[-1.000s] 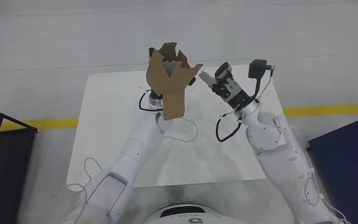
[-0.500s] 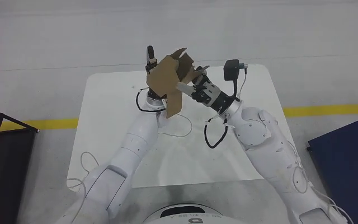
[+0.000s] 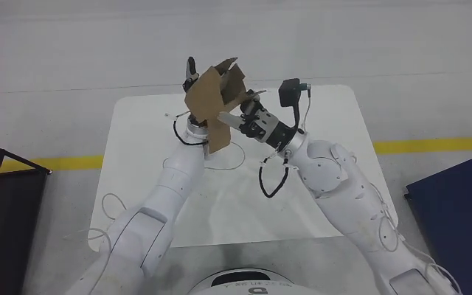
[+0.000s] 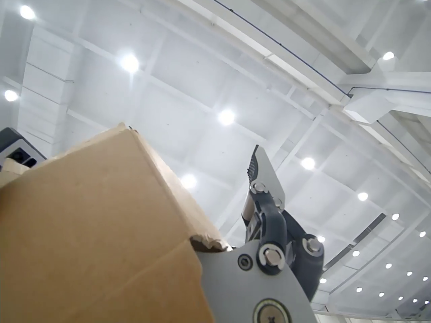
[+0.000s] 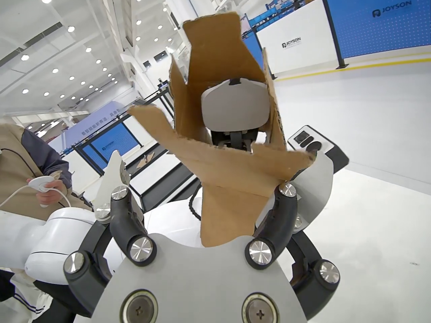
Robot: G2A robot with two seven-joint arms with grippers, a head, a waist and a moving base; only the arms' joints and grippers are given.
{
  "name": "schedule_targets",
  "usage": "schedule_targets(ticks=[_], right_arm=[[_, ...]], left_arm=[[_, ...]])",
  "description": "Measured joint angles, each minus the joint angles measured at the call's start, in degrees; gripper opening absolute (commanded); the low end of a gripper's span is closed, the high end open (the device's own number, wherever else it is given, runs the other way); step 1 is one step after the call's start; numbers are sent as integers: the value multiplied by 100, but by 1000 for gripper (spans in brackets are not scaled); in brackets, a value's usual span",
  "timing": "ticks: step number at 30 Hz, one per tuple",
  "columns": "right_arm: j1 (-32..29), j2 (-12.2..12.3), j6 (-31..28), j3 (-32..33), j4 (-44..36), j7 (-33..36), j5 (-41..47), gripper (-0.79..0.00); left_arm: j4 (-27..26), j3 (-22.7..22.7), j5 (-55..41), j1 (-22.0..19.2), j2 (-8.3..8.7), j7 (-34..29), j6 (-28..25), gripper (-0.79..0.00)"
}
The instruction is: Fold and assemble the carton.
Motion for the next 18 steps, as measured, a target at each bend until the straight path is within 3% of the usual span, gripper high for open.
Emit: schedule_targets(ticks=[10,18], right_arm=[[106,-67,-193,-179,15,111,188,0],[51,-65,-118,-23,1,80,51,0]], left_arm=[[-45,-107,472,51,-48,0,-506,-299],[-134,-293,301,146,-93,0,-178,-256]])
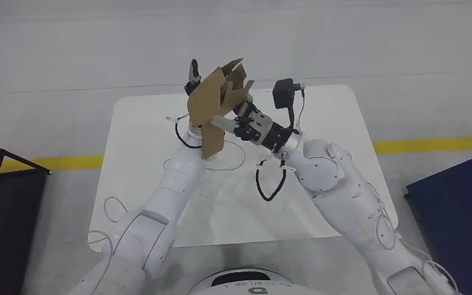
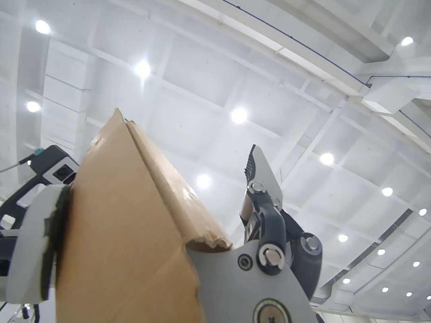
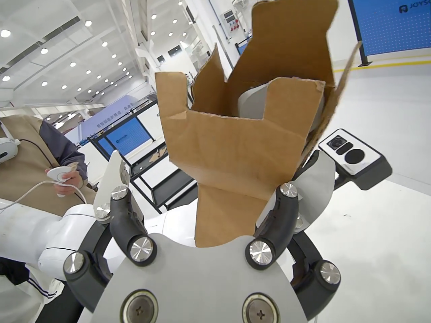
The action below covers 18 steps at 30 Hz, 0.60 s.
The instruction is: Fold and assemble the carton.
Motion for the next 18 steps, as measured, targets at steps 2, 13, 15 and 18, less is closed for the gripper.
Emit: schedule_targets(ticks=[2,13,15,18], right_arm=[[-45,10,4,97,-23,-31,-15,0],[-500,53,893,876,-308,-892,-569,0],[-555,49,1240,910,-392,-1001,-844,0],[-602,42,1561,908,-503,-1018,-1185,0]], left_arm=[[-33,-56,-131,26,-16,0,252,-249],[-146,-259,20,47,-13,0,720,-231],[-183,-287,78,63,-9,0,751,-231],[-223,-333,155,86,-5,0,787,-234]])
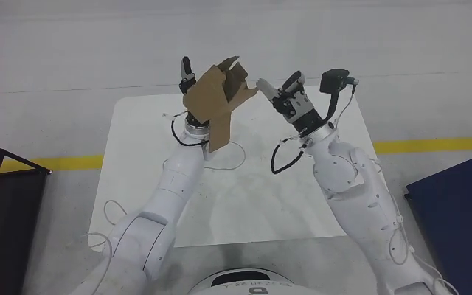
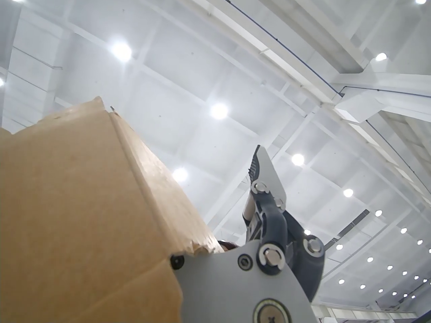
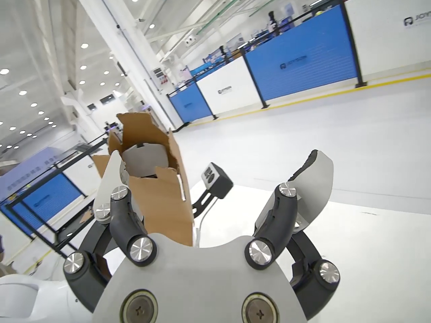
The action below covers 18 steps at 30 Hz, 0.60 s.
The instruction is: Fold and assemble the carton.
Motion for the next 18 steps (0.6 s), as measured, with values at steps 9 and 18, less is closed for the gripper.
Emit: schedule_targets(ticks=[9,18], right_arm=[[116,-17,148,-182,-193,594,-499,0],[489,-88,220,-533,-145,1139,-654,0]], left_arm=[[-42,-76,318,19,-1,0,-116,-243],[-136,-118,602,88,-6,0,-302,-249]])
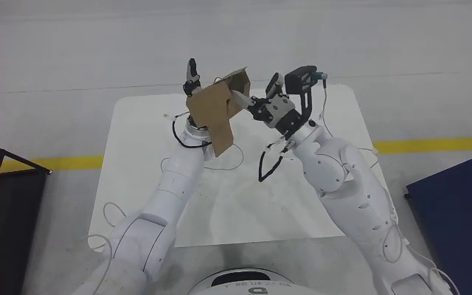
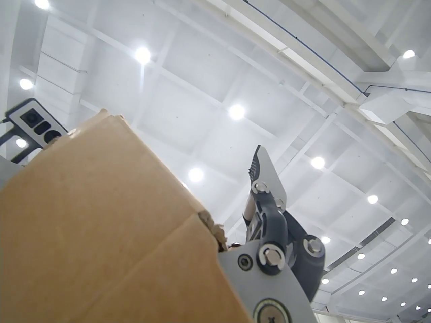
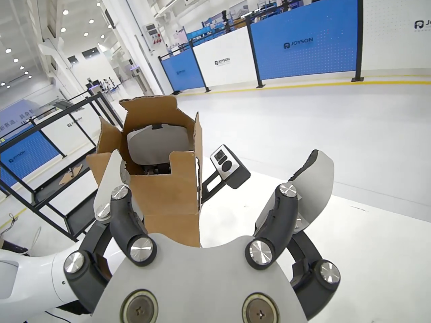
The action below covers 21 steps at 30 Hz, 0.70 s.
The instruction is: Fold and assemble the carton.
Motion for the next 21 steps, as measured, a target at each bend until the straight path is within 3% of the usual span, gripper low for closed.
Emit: schedule_targets(ticks=[13,21], right_arm=[[422,-111,120,-390,191,340,-301,0],[254,-103,132,-53,55,123,-192,0]], left_arm=[[-210,-50,97,155,-30,0,23,-249],[-226,-149,-247,219,-73,0,353,-249]])
